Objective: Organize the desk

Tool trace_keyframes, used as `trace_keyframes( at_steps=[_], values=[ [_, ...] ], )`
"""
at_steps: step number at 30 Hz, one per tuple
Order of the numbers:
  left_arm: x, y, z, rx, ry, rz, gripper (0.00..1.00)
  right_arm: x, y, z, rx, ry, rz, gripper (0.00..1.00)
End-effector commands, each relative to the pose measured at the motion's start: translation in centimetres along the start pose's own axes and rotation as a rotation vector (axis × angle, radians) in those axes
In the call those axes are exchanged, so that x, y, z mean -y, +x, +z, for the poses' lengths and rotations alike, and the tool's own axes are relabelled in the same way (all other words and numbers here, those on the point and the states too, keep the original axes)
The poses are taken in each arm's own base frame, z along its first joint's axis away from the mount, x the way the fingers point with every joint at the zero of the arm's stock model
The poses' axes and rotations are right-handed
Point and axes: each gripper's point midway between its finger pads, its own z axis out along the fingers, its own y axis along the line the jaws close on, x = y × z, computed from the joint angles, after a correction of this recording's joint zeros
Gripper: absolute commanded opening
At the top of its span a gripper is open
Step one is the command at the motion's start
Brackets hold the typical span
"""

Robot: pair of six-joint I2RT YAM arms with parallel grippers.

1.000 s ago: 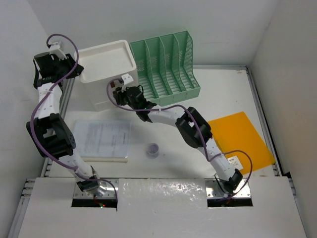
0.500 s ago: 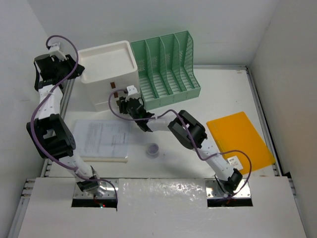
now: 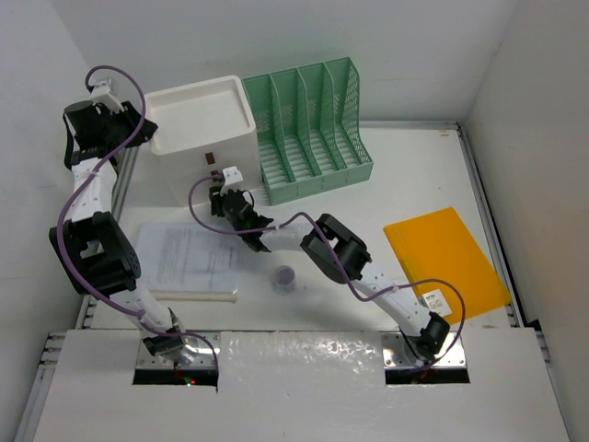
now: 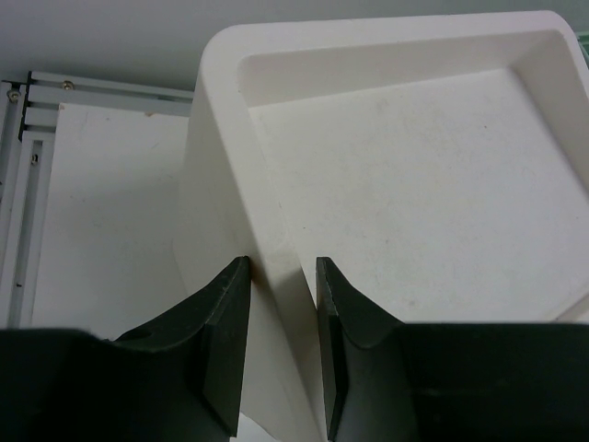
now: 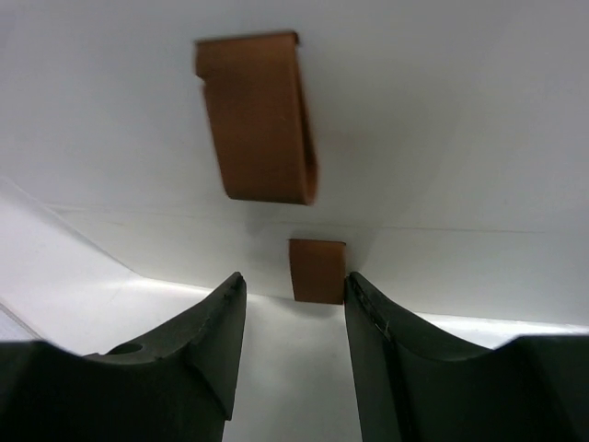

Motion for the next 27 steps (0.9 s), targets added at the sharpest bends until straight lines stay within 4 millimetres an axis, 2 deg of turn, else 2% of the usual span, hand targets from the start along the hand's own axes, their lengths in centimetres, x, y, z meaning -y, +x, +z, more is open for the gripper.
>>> trace_keyframes(
  at_steps=[1, 3, 10, 13, 16, 19, 20, 21, 22, 24, 25, 27],
  values=[
    [4.6, 8.0, -0.7, -0.278, 0.196, -0.179, 0.00, 0.1, -5.8, 1.4, 0.153, 0.019, 0.047, 0.46],
    [4.6, 8.0, -0.6, -0.279, 0.197, -0.180, 0.00, 0.2, -5.9, 1.7, 0.161, 0.031, 0.051, 0.45],
    [4.4, 8.3, -0.5, -0.286, 0.197, -0.180, 0.00, 2.0, -6.4, 1.4, 0.187, 0.123, 0.036, 0.27],
    [4.4, 8.4, -0.4, -0.290, 0.199, -0.183, 0.00, 1.8, -6.5, 1.7, 0.192, 0.122, 0.034, 0.17],
    [4.4, 8.3, -0.5, -0.289, 0.200, -0.178, 0.00, 1.9, -6.6, 1.8, 0.196, 0.125, 0.027, 0.01],
    [4.3, 8.2, -0.5, -0.287, 0.196, -0.179, 0.00, 1.6, -7.2, 1.7, 0.209, 0.112, 0.017, 0.00],
    [4.3, 8.2, -0.5, -0.286, 0.196, -0.177, 0.00, 1.7, -6.2, 1.4, 0.188, 0.100, 0.005, 0.00],
    [4.3, 8.2, -0.5, -0.285, 0.193, -0.180, 0.00, 0.9, -7.2, 1.1, 0.199, 0.063, 0.023, 0.00],
    [4.1, 8.1, -0.4, -0.282, 0.191, -0.180, 0.00, 1.2, -5.6, 0.4, 0.162, 0.047, 0.011, 0.00],
    [3.9, 8.0, -0.4, -0.277, 0.186, -0.182, 0.00, 0.0, -5.7, -0.7, 0.164, -0.016, 0.014, 0.00],
    [3.8, 7.9, -0.4, -0.274, 0.185, -0.182, 0.00, -0.2, -5.1, -1.8, 0.143, -0.030, 0.000, 0.00],
    [3.5, 7.7, -0.3, -0.268, 0.179, -0.185, 0.00, -0.8, -5.5, -2.9, 0.160, -0.063, 0.012, 0.00]
  ],
)
